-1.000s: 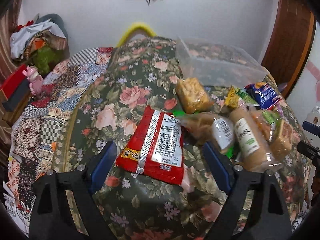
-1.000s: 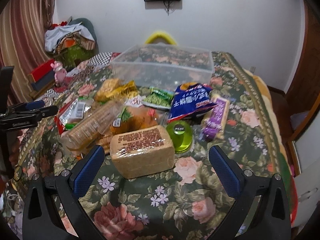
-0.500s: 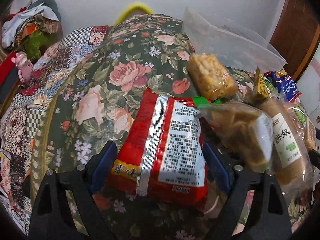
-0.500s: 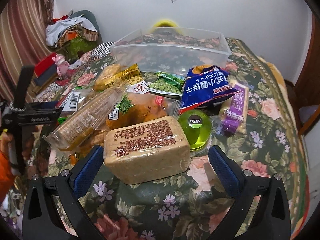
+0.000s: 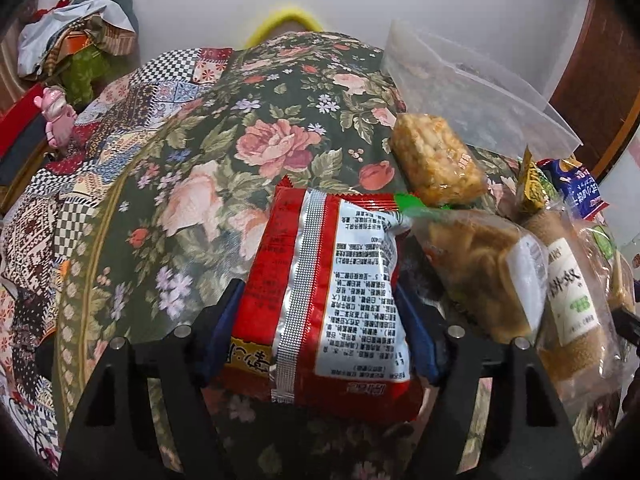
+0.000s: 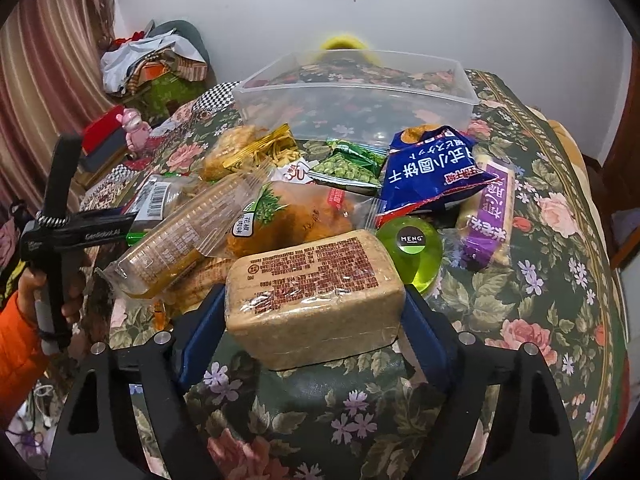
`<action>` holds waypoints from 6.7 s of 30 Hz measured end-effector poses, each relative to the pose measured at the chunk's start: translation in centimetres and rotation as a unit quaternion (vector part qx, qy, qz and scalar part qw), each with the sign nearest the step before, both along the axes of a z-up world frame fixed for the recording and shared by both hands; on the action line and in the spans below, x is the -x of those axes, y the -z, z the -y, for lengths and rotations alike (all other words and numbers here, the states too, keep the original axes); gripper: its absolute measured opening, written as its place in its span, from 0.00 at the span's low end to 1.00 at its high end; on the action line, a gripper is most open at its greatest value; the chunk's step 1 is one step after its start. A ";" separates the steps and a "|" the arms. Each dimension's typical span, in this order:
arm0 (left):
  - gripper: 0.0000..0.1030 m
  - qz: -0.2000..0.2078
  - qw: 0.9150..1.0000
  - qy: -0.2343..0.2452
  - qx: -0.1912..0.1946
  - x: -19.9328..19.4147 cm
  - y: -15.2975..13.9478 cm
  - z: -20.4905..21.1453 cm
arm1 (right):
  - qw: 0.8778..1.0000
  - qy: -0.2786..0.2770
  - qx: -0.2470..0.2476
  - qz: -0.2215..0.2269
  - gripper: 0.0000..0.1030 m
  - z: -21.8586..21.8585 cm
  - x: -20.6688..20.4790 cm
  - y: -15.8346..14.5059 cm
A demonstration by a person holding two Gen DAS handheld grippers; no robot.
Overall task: Organize snacks
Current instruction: 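Carry the chip bag and bread loaf into the clear box and release both, then grasp the green-tabbed pastry bag with the left tool while the right tool reaches the jelly cup, then grasp the green jelly cup with the right tool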
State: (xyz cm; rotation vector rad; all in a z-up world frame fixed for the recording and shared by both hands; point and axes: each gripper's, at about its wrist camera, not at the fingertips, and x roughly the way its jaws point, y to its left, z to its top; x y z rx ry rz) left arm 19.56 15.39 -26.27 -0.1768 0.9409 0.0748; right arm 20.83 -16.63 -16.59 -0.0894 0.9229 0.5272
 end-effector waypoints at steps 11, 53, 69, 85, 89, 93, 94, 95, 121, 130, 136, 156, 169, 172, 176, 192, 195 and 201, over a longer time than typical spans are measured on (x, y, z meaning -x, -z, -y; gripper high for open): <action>0.71 0.027 0.999 -0.025 -0.020 3.1 -4.0 -0.5 | 0.999 0.020 -0.011 0.036 0.78 1.2 0.3 -2.8; 0.71 0.138 0.988 0.064 -0.007 -12.9 -15.7 8.8 | 0.987 0.071 -0.017 0.143 0.78 1.1 -13.3 -9.1; 0.71 0.053 0.995 0.084 -0.016 -20.6 -10.3 11.5 | 0.997 0.053 0.021 0.055 0.78 -0.6 -18.8 -5.4; 0.76 0.027 0.996 0.079 -0.024 -20.8 -9.9 11.0 | 0.998 0.050 0.029 0.041 0.81 -0.3 -18.9 -5.3; 0.76 0.051 0.995 0.077 -0.036 -18.3 -12.1 10.4 | 0.997 0.048 0.027 0.059 0.81 0.4 -17.3 -6.9; 0.78 0.070 0.993 0.079 -0.049 -15.5 -14.1 9.8 | 0.996 0.047 0.020 0.077 0.82 1.2 -15.1 -8.5; 0.80 0.072 0.993 0.080 -0.049 -14.7 -14.5 9.5 | 0.995 0.046 0.018 0.083 0.82 1.4 -14.2 -9.0; 0.80 0.074 0.993 0.080 -0.049 -13.9 -14.8 9.3 | 0.995 0.045 0.018 0.086 0.82 1.5 -13.8 -9.2; 0.85 -0.017 0.999 0.030 -0.013 -1.8 -6.7 3.2 | 0.999 0.034 0.037 0.009 0.81 3.1 -3.6 -1.8; 0.85 -0.046 0.998 0.033 0.020 -2.8 -3.2 2.7 | 0.998 0.036 0.041 -0.029 0.66 3.3 -4.2 1.2; 0.85 -0.062 0.996 0.045 0.036 -3.9 -1.7 3.5 | 0.998 0.037 0.035 -0.039 0.60 3.6 -4.6 2.0; 0.44 -0.043 0.998 0.053 0.005 -1.8 -2.6 5.0 | 0.998 0.036 0.029 -0.035 0.45 3.8 -4.1 1.4; 0.44 -0.004 0.998 0.057 0.004 0.8 -7.1 4.8 | 0.999 0.047 0.010 -0.011 0.45 5.0 -3.4 -1.5; 0.44 0.006 0.998 0.058 0.007 0.8 -8.2 4.9 | 0.999 0.047 0.004 -0.003 0.45 5.2 -3.3 -2.4; 0.44 0.023 0.998 0.059 0.012 0.3 -9.6 5.2 | 0.999 0.045 -0.004 0.013 0.44 5.3 -3.3 -3.8; 0.44 0.052 0.995 0.078 0.035 -1.8 -11.7 7.2 | 0.999 0.037 0.015 -0.010 0.40 4.8 -4.3 -2.7; 0.44 0.046 0.995 0.078 0.033 -1.4 -11.2 7.1 | 0.998 0.044 0.039 -0.019 0.51 4.7 -4.3 -1.1; 0.44 0.040 0.996 0.072 0.036 -1.0 -10.8 6.7 | 0.997 0.050 0.027 -0.056 0.58 4.7 -4.8 1.4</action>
